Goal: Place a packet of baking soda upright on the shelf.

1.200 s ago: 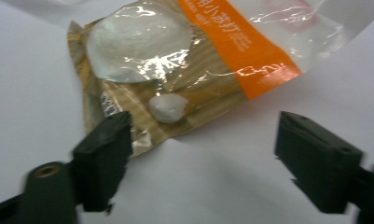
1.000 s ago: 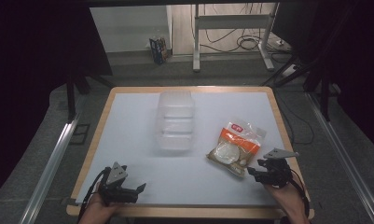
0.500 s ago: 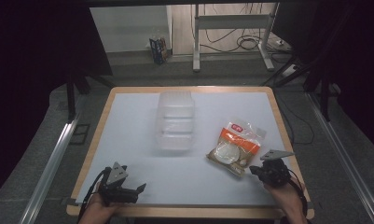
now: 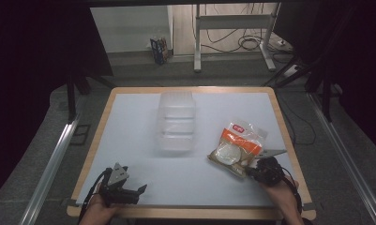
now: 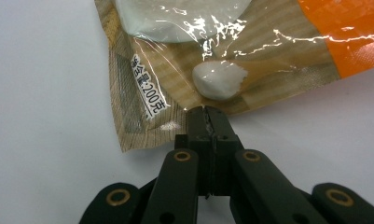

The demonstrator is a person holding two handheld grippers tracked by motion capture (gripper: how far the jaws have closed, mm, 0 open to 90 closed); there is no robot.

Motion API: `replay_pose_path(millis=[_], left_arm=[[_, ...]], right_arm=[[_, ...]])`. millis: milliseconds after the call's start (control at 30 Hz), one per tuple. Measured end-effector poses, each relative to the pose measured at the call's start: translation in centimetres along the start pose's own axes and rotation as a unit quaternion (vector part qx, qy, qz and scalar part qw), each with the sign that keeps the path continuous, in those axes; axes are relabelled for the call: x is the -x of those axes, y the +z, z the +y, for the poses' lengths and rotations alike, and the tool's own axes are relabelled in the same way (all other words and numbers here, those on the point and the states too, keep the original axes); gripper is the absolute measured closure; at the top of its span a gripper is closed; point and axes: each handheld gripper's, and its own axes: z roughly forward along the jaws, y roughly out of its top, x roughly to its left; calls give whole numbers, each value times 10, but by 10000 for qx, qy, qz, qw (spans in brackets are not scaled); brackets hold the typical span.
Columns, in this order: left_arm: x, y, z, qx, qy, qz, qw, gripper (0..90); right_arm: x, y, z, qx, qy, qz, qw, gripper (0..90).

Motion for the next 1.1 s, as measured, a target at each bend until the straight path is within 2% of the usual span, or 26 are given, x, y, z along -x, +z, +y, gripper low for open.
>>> replay_pose_path(millis=[133,333,500,800,867,933,1100], left_arm=[[0,1,0,-16,6,15,10000,43],[1,1,1,-32,7,13,10000,43],[1,1,1,-46,25,9,10000,43],[1,2,1,-63,28,2,10000,44],[1,2,1,-66,38,9,10000,44],[1,2,1,-36,16,3,10000,43],[0,1,1,8,-13,-16,10000,43]], right_arm=[[1,1,-1,21,44,120,9999,889],[-5,3,1,4,-88,214,9997,889],[-20,9,6,-58,-305,274,9991,889],[-40,18,13,-73,-470,446,9979,889],[-45,20,15,-100,-550,423,9975,889],[-46,20,16,-128,-619,402,9972,889],[-43,18,15,-136,-552,517,9970,858]])
